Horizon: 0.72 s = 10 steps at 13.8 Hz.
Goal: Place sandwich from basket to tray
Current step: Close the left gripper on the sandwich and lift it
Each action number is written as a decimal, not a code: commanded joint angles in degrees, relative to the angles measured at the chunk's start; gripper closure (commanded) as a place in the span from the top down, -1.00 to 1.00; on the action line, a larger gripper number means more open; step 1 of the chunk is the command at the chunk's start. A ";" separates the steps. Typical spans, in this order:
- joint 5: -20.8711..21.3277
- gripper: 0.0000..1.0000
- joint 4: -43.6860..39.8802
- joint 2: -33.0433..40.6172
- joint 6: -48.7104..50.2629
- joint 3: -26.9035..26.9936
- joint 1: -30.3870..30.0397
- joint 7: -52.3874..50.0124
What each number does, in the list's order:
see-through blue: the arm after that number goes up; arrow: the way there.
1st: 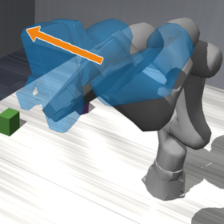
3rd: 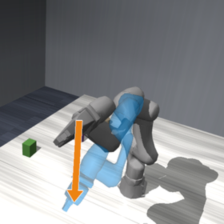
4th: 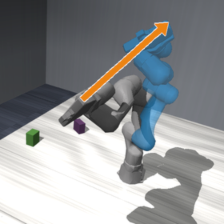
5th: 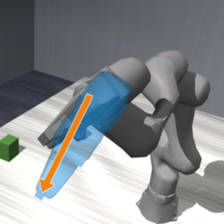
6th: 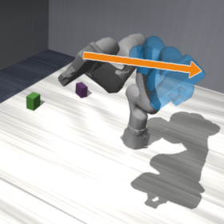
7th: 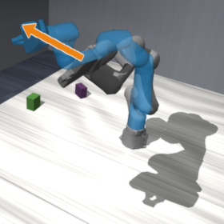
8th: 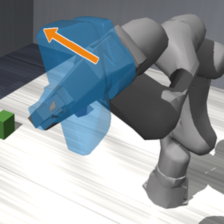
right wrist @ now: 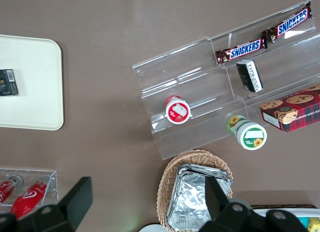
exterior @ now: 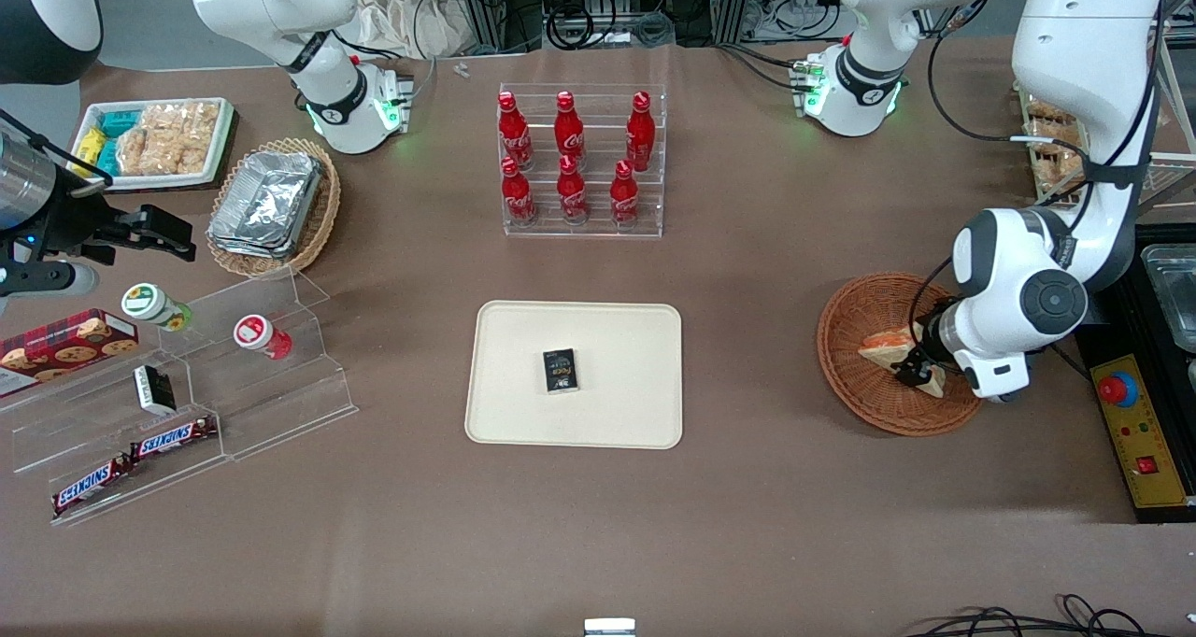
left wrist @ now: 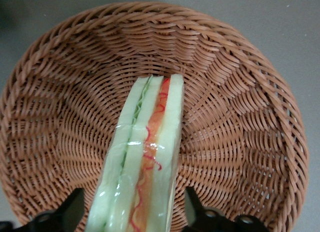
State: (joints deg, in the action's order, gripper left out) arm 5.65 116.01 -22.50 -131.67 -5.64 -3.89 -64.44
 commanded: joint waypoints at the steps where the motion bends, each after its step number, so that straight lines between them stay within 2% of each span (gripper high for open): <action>1: 1.29 -0.91 -1.40 -0.88 -0.61 -0.07 0.20 -1.83; 2: 1.29 -1.00 -2.36 -0.88 -0.52 -0.07 0.29 -1.83; 5: 1.38 -1.00 -5.26 -0.18 2.97 -0.16 0.20 -0.87; 8: 1.29 -1.00 -12.45 1.31 14.30 -0.51 0.37 3.17; 10: 1.03 -1.00 -21.56 1.32 24.38 -1.04 1.51 6.76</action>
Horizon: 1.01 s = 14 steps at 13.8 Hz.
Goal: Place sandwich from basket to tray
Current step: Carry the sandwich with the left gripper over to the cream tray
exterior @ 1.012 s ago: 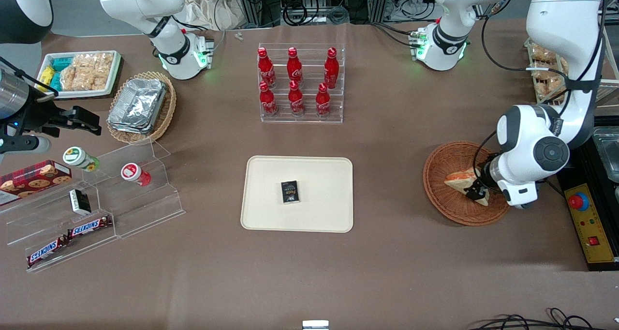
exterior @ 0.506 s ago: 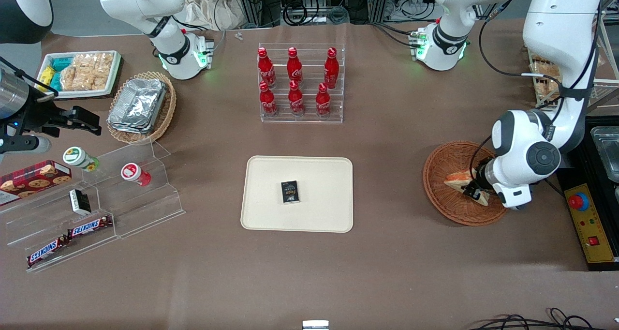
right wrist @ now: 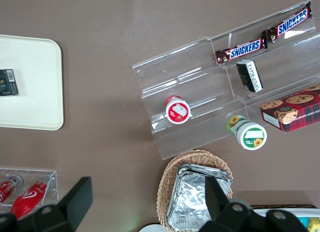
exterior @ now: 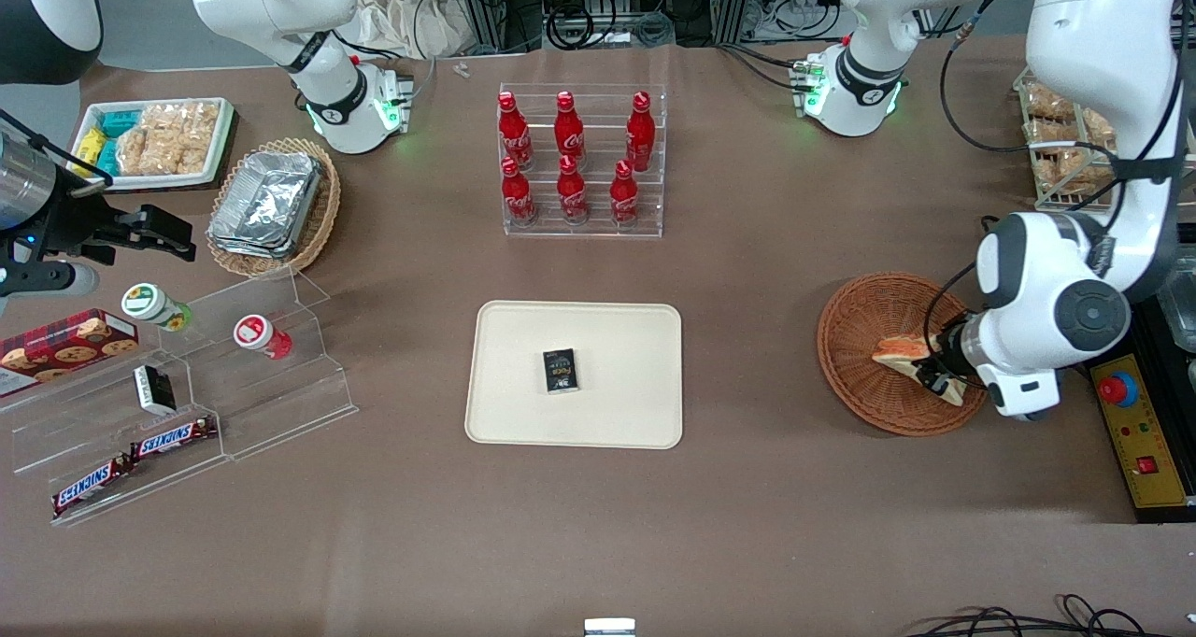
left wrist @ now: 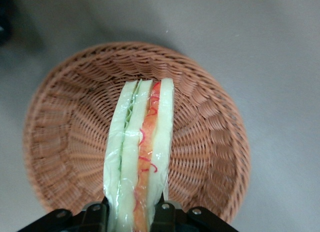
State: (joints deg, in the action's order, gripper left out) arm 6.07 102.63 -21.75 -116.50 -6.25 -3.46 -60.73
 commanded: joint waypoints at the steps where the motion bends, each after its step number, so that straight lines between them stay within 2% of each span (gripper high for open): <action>1: 0.17 -1.00 -13.98 -0.12 16.14 -1.22 1.35 7.17; 3: -0.27 -1.00 -24.37 -2.41 25.84 -4.46 1.62 16.48; 5: -0.36 -1.00 -28.79 -3.12 28.25 -8.41 1.70 18.54; 7: 0.07 -1.00 -29.25 -3.73 27.12 -13.85 1.79 18.72; 10: 1.91 -1.00 -32.75 -10.56 25.36 -22.82 2.14 18.63; 12: 6.82 -1.00 -33.46 -15.23 21.86 -24.25 7.91 16.97; 14: 8.33 -1.00 -33.46 -19.71 15.54 -24.16 11.36 13.55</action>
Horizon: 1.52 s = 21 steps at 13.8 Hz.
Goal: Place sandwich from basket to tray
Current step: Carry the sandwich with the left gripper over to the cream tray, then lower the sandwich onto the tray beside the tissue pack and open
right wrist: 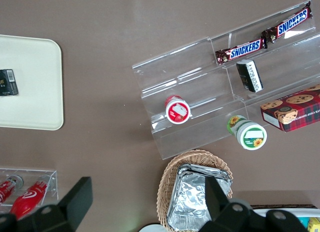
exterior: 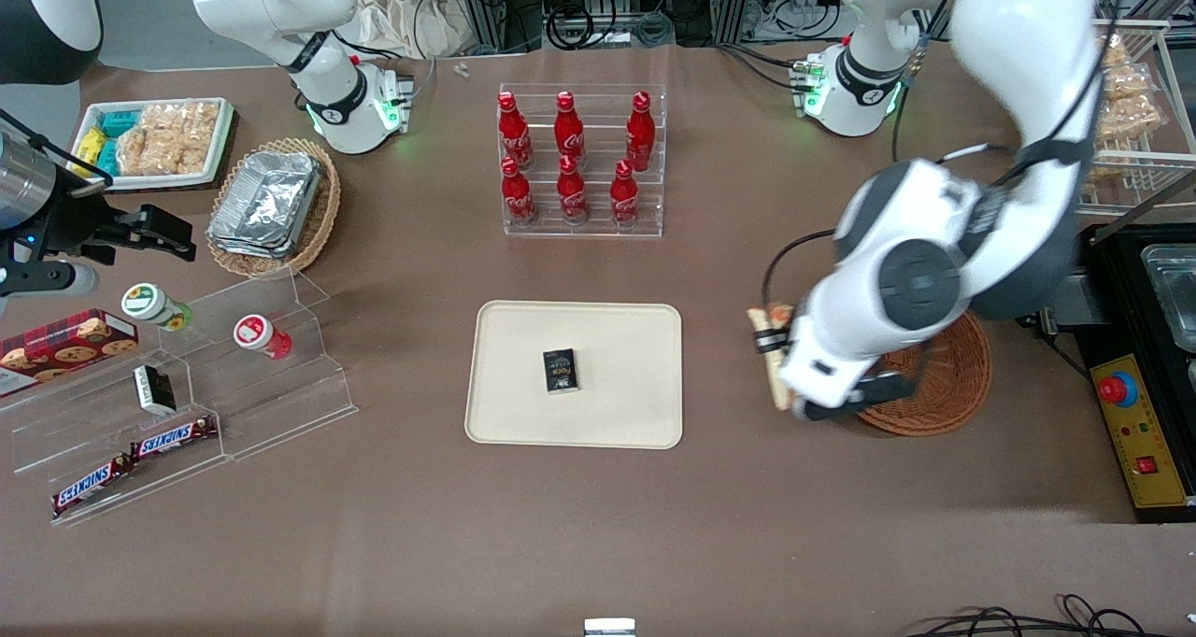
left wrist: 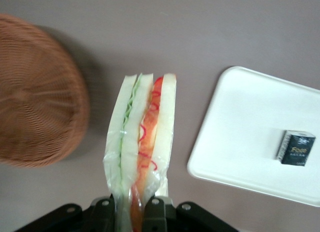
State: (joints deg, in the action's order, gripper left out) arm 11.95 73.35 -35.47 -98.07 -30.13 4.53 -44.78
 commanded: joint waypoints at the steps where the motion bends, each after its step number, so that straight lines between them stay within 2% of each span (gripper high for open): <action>1: 2.90 -1.00 -4.18 -7.92 -7.01 -0.20 4.77 -2.76; 4: 3.95 -1.00 -4.35 -12.68 -14.94 0.50 8.73 -4.95; 6: 6.24 -1.00 -4.53 -15.66 -17.06 2.43 12.15 -6.88; 10: 6.42 -1.00 -4.44 -17.52 -17.68 3.32 13.66 -7.69; 11: 6.42 -0.62 -4.44 -17.87 -17.77 3.32 13.66 -7.77; 12: 6.33 0.22 -4.44 -18.22 -17.86 3.32 13.58 -8.47; 13: 6.42 0.76 -4.44 -18.23 -17.86 3.32 13.49 -8.56; 14: 6.42 1.00 -4.35 -18.23 -17.86 3.41 13.40 -8.65; 18: 6.51 1.00 -4.18 -16.13 -15.24 3.32 12.88 -8.83; 21: 6.59 1.00 -3.74 -10.08 -7.77 3.58 10.77 -10.14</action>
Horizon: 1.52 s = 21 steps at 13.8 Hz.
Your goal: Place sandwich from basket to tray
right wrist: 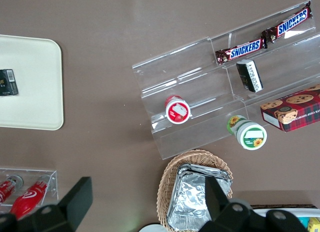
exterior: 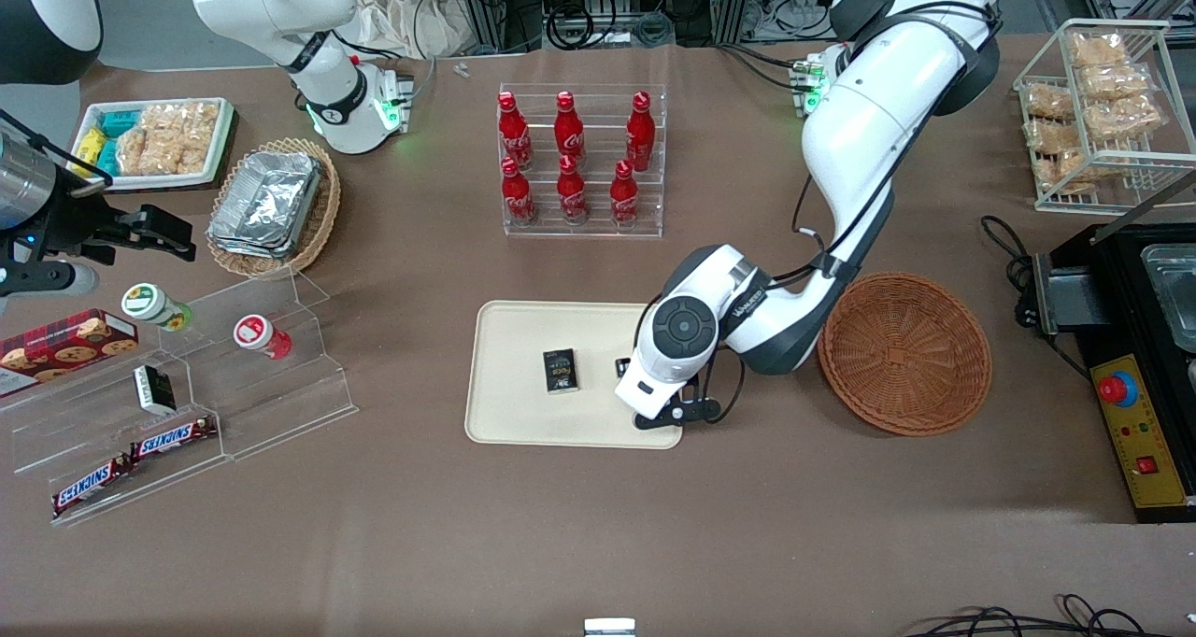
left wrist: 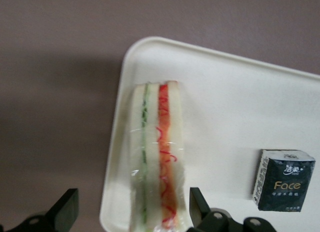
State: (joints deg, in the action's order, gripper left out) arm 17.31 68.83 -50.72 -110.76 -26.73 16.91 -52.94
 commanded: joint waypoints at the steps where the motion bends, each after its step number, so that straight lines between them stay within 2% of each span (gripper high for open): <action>1: 1.32 1.00 1.74 7.89 6.94 0.28 -2.83 -3.29; 6: -0.08 0.98 13.60 25.04 7.66 -0.07 -12.93 -2.69; 9: -3.15 0.98 15.80 29.79 10.63 -0.08 -15.66 2.91; 12: -7.98 0.98 15.98 33.22 12.41 -0.08 -20.58 9.25; 14: -8.61 0.98 15.99 34.81 13.89 -0.08 -23.22 12.32; 16: -11.93 0.98 16.59 36.82 14.69 0.01 -27.95 18.63; 17: -14.04 0.98 18.08 38.84 15.39 1.49 -28.59 23.10; 19: -17.56 0.98 23.08 43.66 14.52 11.39 -24.32 31.29; 20: -18.53 0.98 25.89 46.04 14.08 15.88 -22.46 34.45; 21: -18.54 0.98 28.53 47.98 13.47 17.40 -21.83 38.14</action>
State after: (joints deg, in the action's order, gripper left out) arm 0.47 89.18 -9.68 -95.60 -14.31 -7.94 -20.45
